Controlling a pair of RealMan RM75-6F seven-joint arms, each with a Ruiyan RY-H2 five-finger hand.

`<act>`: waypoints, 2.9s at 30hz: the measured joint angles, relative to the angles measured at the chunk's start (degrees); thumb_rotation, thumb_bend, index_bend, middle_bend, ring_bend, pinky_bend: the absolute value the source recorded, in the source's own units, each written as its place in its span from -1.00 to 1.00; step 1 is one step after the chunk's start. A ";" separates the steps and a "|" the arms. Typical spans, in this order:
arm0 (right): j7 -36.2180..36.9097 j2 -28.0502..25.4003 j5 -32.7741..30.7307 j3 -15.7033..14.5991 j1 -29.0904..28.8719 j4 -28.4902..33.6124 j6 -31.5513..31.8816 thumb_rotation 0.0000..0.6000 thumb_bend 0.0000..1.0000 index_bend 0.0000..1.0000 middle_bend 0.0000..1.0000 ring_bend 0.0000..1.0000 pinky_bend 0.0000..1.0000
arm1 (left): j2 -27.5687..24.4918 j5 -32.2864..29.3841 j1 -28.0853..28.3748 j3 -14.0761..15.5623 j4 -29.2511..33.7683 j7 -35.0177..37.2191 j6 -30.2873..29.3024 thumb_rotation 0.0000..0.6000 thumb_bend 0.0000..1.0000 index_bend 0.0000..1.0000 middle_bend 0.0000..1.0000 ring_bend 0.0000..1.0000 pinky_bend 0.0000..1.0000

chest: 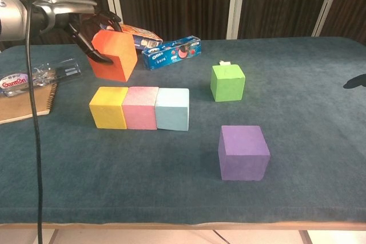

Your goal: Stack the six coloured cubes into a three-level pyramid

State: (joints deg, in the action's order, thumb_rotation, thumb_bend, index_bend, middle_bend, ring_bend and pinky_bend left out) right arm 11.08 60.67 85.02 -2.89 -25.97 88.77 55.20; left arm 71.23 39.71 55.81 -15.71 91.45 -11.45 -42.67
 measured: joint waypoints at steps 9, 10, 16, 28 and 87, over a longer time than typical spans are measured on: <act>0.74 0.05 -0.34 0.12 0.09 -0.81 -0.78 0.86 -0.16 -0.96 -1.00 -1.00 -1.00 | -0.64 -12.01 3.04 0.93 1.98 -3.33 -1.75 0.54 -0.24 -0.06 -0.98 -1.00 -0.83; 0.89 0.13 -0.34 0.14 0.06 -0.98 -0.90 0.86 -0.16 -0.96 -1.00 -1.00 -1.00 | -0.92 -13.07 3.34 0.85 2.48 -3.43 -1.91 0.53 -0.24 -0.06 -0.98 -1.00 -0.83; 1.54 0.40 0.10 0.14 -0.08 -1.36 -1.32 0.86 -0.16 -0.98 -1.00 -1.00 -1.00 | -1.42 -14.50 4.44 1.05 4.16 -3.94 -2.99 0.54 -0.22 -0.06 -0.98 -1.00 -0.83; 1.79 0.03 0.18 -0.02 0.27 -1.02 -1.45 0.86 -0.17 -1.00 -1.00 -1.00 -1.00 | 2.05 0.09 2.37 4.29 -0.75 -1.89 -0.89 0.65 -0.21 -0.06 -0.98 -1.00 -0.83; 4.33 0.47 -0.02 -0.04 0.02 -3.66 -3.81 0.86 -0.16 -1.00 -1.00 -1.00 -1.00 | 4.73 -1.74 4.24 5.59 -5.82 1.20 3.93 0.71 -0.41 -0.14 -0.98 -1.00 -0.83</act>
State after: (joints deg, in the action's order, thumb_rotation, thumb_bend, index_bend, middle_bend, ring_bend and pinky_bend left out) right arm 15.41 61.14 85.00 -2.93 -25.94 85.11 51.39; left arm 75.96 37.97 60.05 -10.13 85.62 -10.25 -38.74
